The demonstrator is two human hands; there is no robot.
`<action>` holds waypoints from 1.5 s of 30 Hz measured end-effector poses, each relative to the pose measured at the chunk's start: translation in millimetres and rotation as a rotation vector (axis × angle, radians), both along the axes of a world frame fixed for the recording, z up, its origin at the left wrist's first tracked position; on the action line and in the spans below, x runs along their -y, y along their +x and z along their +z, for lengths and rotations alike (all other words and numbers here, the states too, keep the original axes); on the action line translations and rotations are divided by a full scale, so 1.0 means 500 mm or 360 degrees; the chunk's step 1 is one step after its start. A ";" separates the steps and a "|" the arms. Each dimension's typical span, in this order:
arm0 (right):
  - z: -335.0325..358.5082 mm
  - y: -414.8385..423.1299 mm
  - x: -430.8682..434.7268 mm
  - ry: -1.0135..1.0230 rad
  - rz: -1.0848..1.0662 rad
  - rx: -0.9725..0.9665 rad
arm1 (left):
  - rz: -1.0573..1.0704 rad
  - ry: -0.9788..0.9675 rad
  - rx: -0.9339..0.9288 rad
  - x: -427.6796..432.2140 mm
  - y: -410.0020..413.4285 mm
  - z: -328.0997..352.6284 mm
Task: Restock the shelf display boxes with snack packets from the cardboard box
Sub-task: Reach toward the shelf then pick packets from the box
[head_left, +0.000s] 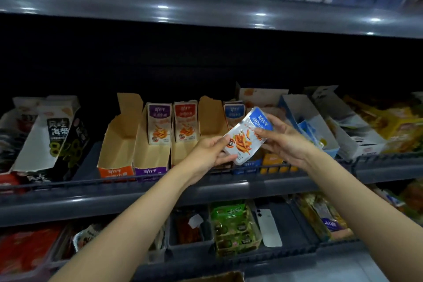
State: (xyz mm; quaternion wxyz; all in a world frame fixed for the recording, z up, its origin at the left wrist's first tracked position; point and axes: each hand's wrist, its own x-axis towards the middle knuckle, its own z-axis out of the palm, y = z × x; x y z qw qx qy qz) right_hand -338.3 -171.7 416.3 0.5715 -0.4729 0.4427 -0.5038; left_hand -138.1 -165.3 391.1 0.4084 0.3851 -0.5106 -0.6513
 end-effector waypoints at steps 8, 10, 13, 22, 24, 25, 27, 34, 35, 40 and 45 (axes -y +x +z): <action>0.051 -0.042 0.116 -0.0253 -0.0160 -0.0442 | 0.0308 -0.0464 0.0516 0.093 -0.040 0.044; 0.063 -0.059 0.151 -0.0285 -0.0226 -0.0595 | 0.0358 -0.0483 0.0728 0.112 -0.045 0.049; 0.068 -0.076 0.197 -0.0354 -0.0216 -0.0776 | 0.0308 -0.0493 0.0938 0.129 -0.056 0.048; 0.046 -0.024 0.280 -0.0651 0.0210 -0.1328 | 0.0018 -0.0500 0.0957 0.163 -0.052 0.008; 0.030 -0.016 0.296 -0.0672 0.0256 -0.1449 | 0.0006 -0.0502 0.0950 0.167 -0.049 0.003; 0.021 -0.013 0.301 -0.0683 0.0263 -0.1512 | 0.0004 -0.0511 0.0965 0.168 -0.049 0.003; 0.004 -0.010 0.307 -0.0715 0.0250 -0.1589 | -0.0001 -0.0547 0.0990 0.171 -0.048 0.000; -0.029 -0.020 0.314 -0.1051 0.0097 -0.2134 | -0.0009 -0.0518 0.0902 0.179 -0.046 -0.013; -0.034 -0.022 0.314 -0.1081 0.0104 -0.2141 | -0.0005 -0.0511 0.0882 0.179 -0.046 -0.014; -0.052 -0.026 0.307 -0.1098 0.0191 -0.1927 | 0.0013 -0.0541 0.0872 0.178 -0.044 -0.018; -0.059 -0.023 0.301 -0.1096 0.0159 -0.1950 | 0.0035 -0.0540 0.0886 0.179 -0.045 -0.022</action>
